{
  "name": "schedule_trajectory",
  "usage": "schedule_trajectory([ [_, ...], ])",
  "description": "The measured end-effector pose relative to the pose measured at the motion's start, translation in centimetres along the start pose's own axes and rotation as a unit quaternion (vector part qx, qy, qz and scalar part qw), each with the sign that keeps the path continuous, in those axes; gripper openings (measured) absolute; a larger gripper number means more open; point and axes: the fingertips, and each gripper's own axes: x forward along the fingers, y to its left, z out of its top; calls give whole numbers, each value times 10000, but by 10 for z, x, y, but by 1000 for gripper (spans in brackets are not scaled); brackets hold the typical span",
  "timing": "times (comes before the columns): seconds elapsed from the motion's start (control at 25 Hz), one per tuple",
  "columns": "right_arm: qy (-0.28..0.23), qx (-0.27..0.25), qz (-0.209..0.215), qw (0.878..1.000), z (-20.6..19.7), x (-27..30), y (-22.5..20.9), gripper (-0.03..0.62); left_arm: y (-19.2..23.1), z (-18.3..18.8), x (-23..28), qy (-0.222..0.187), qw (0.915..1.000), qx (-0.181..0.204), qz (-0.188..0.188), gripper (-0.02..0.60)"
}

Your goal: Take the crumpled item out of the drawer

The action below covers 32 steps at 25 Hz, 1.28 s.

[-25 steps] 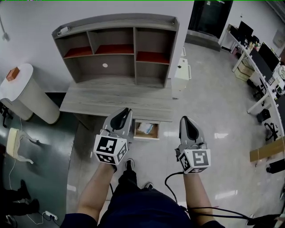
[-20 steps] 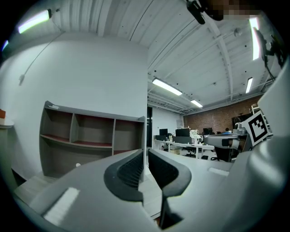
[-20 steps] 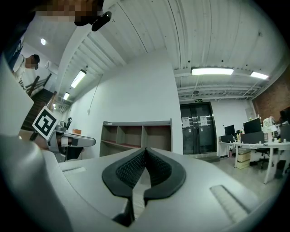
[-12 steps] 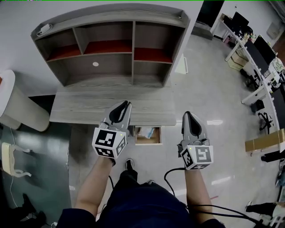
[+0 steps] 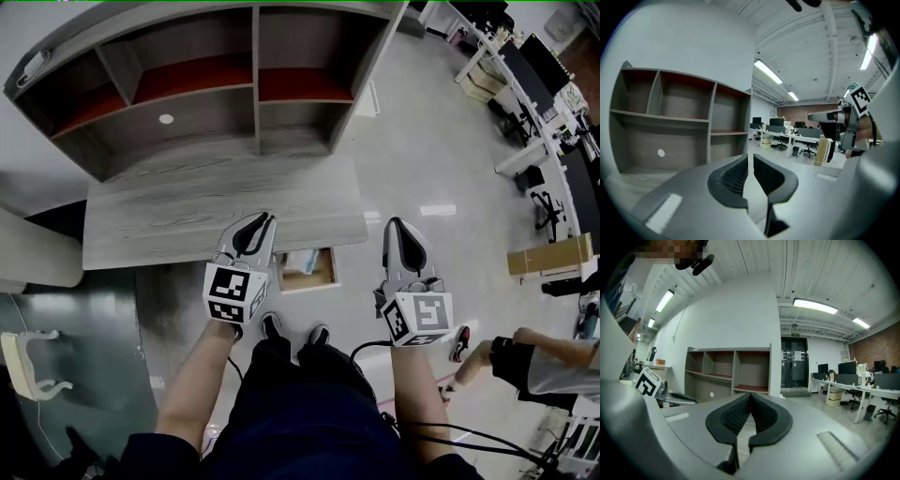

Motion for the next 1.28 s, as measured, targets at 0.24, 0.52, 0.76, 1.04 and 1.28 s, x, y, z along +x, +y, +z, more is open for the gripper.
schedule_trajectory([
  [0.24, 194, 290, -81, 9994, -32, 13, -27, 6, -15, -47, 34, 570, 9978, 261, -229, 37],
  [0.52, 425, 586, 46, 9974, -61, 28, -45, 6, -38, -121, 58, 1634, 9806, 914, -585, 37],
  [0.76, 623, 792, -74, 9949, -84, 25, -72, 6, -71, -197, 58, 2457, 9573, 1254, -869, 37],
  [1.04, 817, 971, -280, 9915, -113, 14, -96, 6, -93, -281, 59, 3335, 9191, 1707, -1225, 37],
  [1.28, 972, 1148, -509, 9873, -137, -2, -116, 6, -111, -324, 71, 3831, 8881, 1964, -1613, 37],
])
